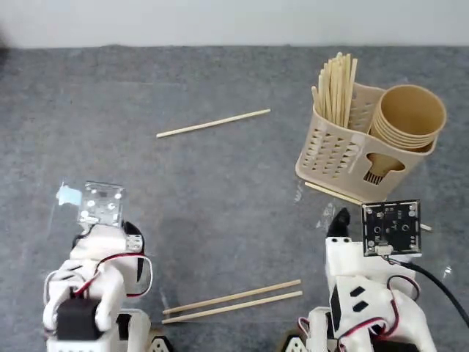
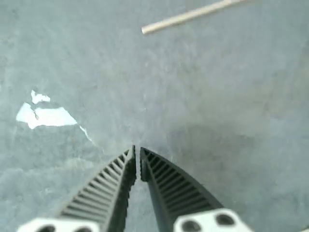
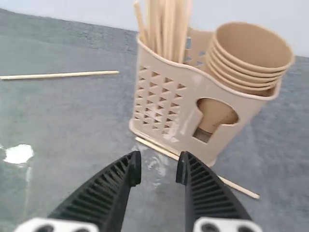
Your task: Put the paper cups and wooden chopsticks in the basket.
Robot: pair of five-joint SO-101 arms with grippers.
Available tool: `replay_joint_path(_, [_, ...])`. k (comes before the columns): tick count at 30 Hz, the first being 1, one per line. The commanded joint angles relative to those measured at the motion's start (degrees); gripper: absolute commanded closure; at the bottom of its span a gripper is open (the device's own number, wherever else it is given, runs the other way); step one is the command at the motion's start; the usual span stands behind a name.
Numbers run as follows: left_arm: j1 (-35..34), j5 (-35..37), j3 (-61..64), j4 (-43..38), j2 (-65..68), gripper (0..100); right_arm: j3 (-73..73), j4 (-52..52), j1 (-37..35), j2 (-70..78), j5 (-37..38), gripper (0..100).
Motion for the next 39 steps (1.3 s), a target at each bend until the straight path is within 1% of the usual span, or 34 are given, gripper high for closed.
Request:
replay_joint_path(1, [-0.4, -1.1, 3.1, -4.6, -0.4, 99, 0.2, -0.3, 6.2, 0.7, 3.3, 85.9])
replay_joint_path(7, [-0.4, -0.9, 10.4, -10.6, -0.4, 99, 0.0, -0.6, 14.3, 2.4, 6.0, 85.9])
replay_joint_path(9, [-0.4, -0.9, 12.4, -12.4, -0.4, 99, -0.1, -2.7, 18.0, 5.1, 6.1, 85.9])
replay_joint_path(14, [-0.4, -0.9, 16.4, -14.2, -0.4, 99, -1.1, -9.6, 27.2, 16.9, 5.9, 85.9])
replay_joint_path(16, [-0.4, -0.9, 17.9, -14.9, -0.4, 99, -2.3, -11.1, 29.1, 22.5, 5.6, 85.9])
replay_joint_path(19, [-0.4, -0.9, 20.4, -16.4, -0.4, 99, -4.2, -11.4, 29.9, 29.8, 5.1, 85.9])
replay_joint_path(21, [-0.4, -0.9, 22.3, -17.6, -0.4, 99, -5.5, -11.4, 30.1, 34.1, 1.8, 85.6])
replay_joint_path(27, [-0.4, -0.9, 27.3, -23.2, -0.4, 99, -11.2, -11.5, 32.7, 45.0, -11.7, 85.5])
replay_joint_path(34, [-0.4, -0.9, 27.5, -24.0, -0.4, 99, -16.8, -11.5, 35.2, 55.0, -29.7, 85.5])
replay_joint_path(36, [-0.4, -0.9, 27.5, -24.0, -0.4, 99, -16.6, -11.5, 35.6, 57.3, -31.8, 85.5])
replay_joint_path(39, [-0.4, -0.9, 27.5, -24.0, -0.4, 99, -16.3, -11.6, 35.4, 60.6, -32.6, 85.5])
